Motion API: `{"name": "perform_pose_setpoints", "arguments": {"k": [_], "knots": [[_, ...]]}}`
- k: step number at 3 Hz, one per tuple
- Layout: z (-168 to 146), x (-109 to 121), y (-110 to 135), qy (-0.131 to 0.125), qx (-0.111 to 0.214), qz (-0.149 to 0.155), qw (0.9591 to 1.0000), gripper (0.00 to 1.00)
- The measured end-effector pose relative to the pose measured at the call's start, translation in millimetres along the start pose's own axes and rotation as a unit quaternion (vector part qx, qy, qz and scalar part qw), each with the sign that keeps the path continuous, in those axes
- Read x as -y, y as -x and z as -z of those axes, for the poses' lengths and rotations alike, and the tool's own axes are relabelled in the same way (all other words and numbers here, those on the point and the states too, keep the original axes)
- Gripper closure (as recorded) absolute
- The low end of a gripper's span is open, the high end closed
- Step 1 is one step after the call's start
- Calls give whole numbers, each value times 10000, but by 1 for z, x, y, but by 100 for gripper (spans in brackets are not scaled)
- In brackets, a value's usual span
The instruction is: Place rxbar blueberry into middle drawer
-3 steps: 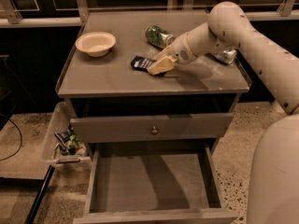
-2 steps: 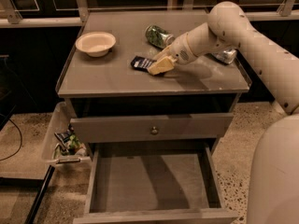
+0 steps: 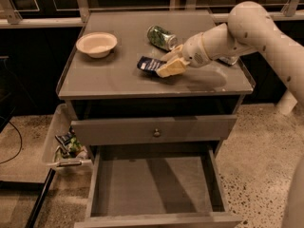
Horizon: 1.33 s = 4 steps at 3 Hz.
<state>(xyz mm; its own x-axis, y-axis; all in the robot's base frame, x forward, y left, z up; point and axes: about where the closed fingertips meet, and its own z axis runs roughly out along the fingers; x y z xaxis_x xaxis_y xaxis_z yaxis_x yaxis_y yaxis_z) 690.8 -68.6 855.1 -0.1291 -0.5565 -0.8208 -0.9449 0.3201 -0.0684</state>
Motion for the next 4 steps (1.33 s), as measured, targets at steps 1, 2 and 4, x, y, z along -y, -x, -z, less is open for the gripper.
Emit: {"name": "perform_pose_setpoints", "arguments": {"k": [1, 2, 4], "knots": [[43, -18, 2, -105, 369, 159, 9991, 100], [84, -44, -6, -270, 467, 530, 9971, 100], [128, -128, -60, -149, 33, 930, 9955, 100]]}}
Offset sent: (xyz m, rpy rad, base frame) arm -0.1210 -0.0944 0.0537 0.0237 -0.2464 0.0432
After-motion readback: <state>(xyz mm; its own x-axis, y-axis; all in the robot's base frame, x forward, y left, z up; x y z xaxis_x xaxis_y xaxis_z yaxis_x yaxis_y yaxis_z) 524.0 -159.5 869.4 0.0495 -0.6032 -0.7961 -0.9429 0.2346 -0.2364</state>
